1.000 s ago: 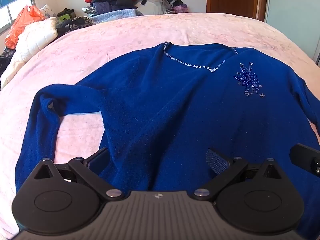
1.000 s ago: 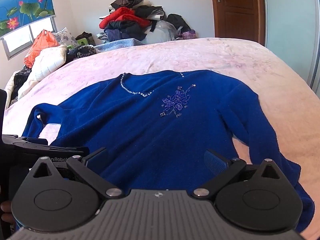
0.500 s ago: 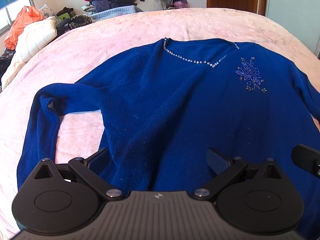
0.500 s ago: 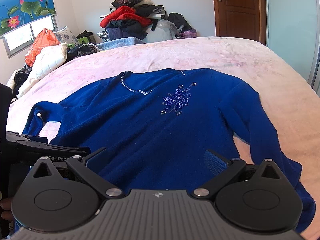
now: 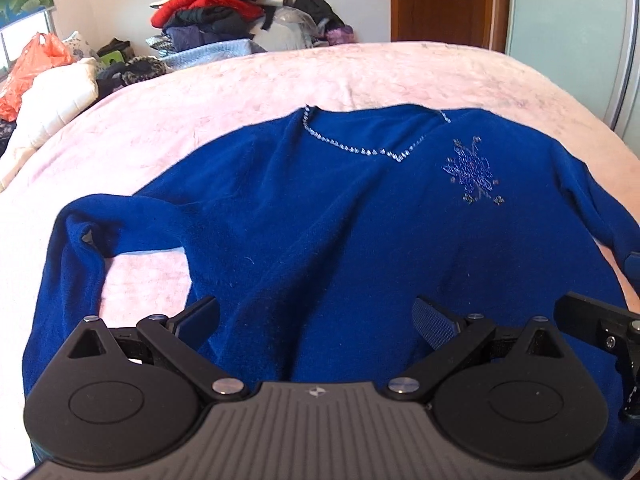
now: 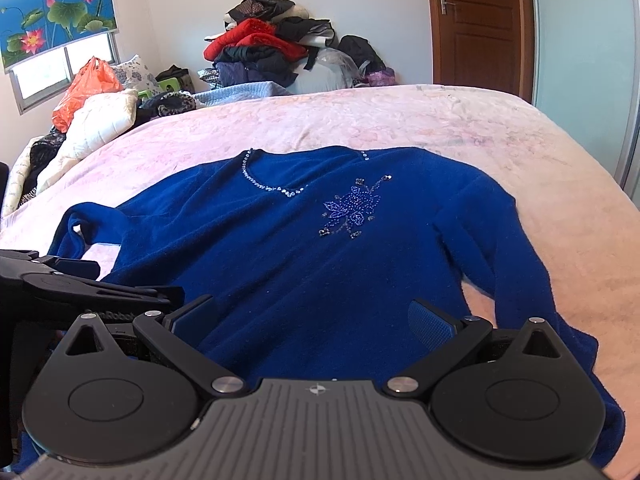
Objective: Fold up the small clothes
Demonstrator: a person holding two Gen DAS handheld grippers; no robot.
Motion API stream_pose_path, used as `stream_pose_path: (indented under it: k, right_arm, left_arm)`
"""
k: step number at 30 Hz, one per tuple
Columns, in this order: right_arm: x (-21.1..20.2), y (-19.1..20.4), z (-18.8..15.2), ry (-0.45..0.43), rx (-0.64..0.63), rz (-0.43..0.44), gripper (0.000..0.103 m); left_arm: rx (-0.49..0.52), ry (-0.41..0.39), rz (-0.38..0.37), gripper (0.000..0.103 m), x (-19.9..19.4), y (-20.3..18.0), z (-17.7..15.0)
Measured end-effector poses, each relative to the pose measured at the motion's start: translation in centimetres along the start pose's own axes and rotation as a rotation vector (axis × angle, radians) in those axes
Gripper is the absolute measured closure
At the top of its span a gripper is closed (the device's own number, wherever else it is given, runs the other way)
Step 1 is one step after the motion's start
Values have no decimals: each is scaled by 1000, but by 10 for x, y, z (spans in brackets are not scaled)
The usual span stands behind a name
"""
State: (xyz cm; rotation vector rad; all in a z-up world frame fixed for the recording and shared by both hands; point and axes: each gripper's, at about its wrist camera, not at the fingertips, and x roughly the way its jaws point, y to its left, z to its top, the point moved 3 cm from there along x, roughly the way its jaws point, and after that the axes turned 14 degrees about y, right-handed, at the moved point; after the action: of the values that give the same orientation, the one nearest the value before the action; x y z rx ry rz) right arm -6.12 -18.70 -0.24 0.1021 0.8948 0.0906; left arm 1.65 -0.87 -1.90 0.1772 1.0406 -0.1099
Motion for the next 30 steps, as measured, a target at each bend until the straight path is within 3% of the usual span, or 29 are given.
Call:
stream_pose_path:
  k: [4, 13, 20, 26, 30]
  right_arm:
    - [0, 0, -1, -12, -14, -4, 0]
    - [1, 2, 0, -6, -17, -10, 0]
    - [4, -1, 2, 22, 20, -15, 0]
    - [1, -1, 0, -12, 5, 41, 0]
    - [5, -7, 1, 24, 39, 67, 0]
  left_arm:
    - [-1, -7, 46, 0, 3, 1, -1]
    - [-32, -7, 6, 0, 2, 5, 0]
    - [-34, -25, 29, 0, 2, 5, -1]
    - [-24, -59, 9, 0, -1, 3, -2]
    - [-31, -33, -6, 0, 1, 3, 0]
